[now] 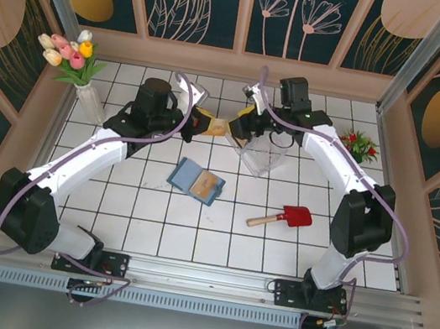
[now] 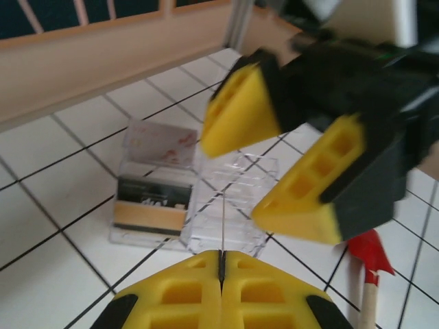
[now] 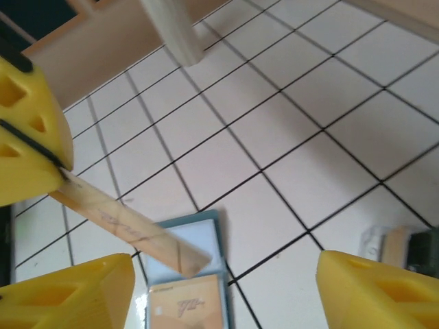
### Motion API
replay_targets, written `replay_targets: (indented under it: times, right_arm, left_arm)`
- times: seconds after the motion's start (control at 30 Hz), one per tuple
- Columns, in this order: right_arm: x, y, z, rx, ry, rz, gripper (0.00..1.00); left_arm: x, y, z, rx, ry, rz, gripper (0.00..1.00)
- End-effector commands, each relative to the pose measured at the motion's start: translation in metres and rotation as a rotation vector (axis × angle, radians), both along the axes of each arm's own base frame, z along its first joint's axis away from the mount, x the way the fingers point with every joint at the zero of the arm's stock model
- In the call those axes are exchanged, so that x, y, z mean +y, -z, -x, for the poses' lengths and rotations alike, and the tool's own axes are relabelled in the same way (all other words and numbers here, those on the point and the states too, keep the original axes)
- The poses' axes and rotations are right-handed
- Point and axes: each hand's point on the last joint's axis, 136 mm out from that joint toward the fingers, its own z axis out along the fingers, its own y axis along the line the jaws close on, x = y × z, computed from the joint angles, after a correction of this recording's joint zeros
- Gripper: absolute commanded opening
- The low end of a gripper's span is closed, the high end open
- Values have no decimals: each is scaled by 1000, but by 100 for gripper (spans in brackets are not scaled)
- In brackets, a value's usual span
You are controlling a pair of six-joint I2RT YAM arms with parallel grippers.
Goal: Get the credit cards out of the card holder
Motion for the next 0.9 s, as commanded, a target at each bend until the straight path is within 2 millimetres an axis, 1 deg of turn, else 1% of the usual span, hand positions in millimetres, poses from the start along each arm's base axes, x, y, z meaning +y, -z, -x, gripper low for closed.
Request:
replay_targets:
  times: [0.0,0.17,0.37,0.53,0.67,0.77,0.8,0.87]
  right_arm:
    - [17,-11,24,-21,-188,-58,69]
    - [20,-7,37,2,-279,-78,62]
    - [20,-12,52,-5,-361,-98,48]
    - [18,-15,57,-25,-390,-97,32]
    - [17,-15,58,-51,-398,-99,17]
    - [16,-15,56,-66,-384,-96,8]
    - [14,-14,55,-70,-375,-93,6]
    - [11,-12,51,-81,-343,-79,2]
  left_arm:
    - [-8,-15,15,-85,117,28,0]
    - [-7,-12,15,-91,116,12,0]
    - [-6,-11,17,-108,131,-6,0]
    - [-11,-8,26,-91,196,-11,0]
    - [-11,-4,27,-81,200,-16,0]
    - [-8,-5,22,-82,163,-13,0]
    - [-7,-6,20,-81,144,-12,3]
    - [-1,-5,13,-67,85,-10,15]
